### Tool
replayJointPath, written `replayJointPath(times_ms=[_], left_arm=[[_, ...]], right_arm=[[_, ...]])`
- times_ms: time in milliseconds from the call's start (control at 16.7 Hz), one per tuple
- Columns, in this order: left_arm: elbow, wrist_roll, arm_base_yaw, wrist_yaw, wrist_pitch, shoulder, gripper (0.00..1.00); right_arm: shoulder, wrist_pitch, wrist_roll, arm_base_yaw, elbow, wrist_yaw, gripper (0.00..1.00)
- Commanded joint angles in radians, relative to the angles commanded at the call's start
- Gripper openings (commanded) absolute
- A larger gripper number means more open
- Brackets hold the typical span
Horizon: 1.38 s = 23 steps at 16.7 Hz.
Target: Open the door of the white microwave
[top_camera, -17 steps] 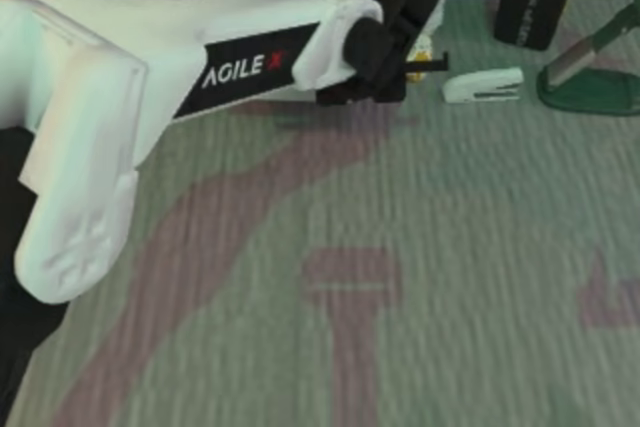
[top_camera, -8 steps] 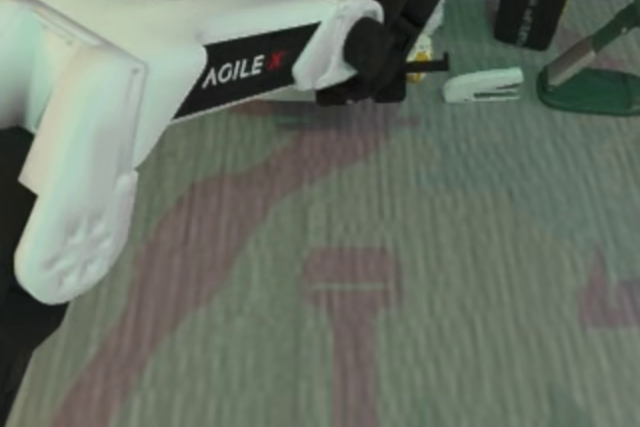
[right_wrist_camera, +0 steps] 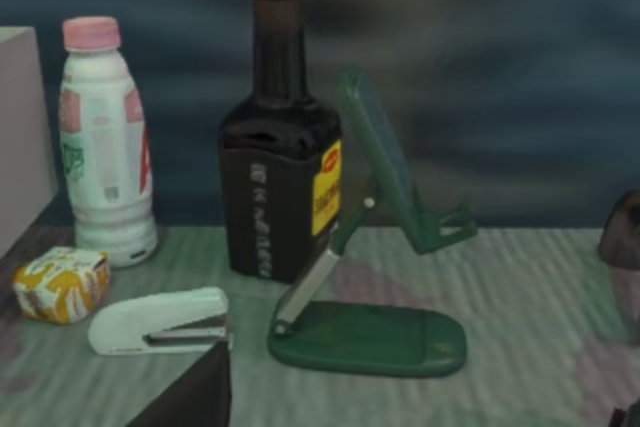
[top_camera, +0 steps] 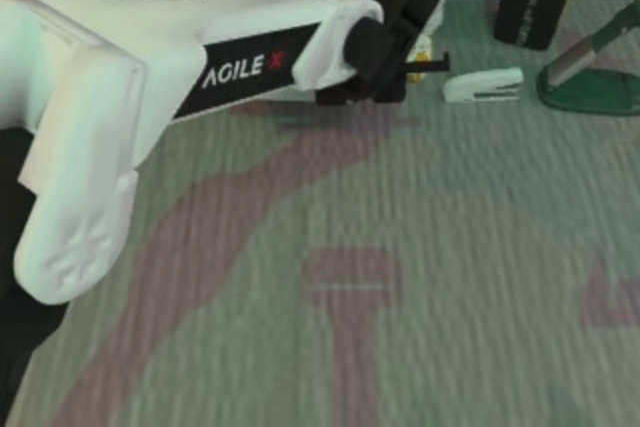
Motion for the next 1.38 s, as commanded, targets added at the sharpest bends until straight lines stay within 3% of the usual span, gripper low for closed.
replayJointPath(times_ms=[420, 1380], left_arm=[[-0.088, 0.057, 0.01, 0.026, 0.058, -0.058, 0.0], [-0.089, 0.057, 0.01, 0.026, 0.058, -0.058, 0.0]], right_arm=[[0.0, 0.0, 0.0, 0.0, 0.0, 0.0, 1.0], [0.0, 0.0, 0.0, 0.0, 0.0, 0.0, 1.0]])
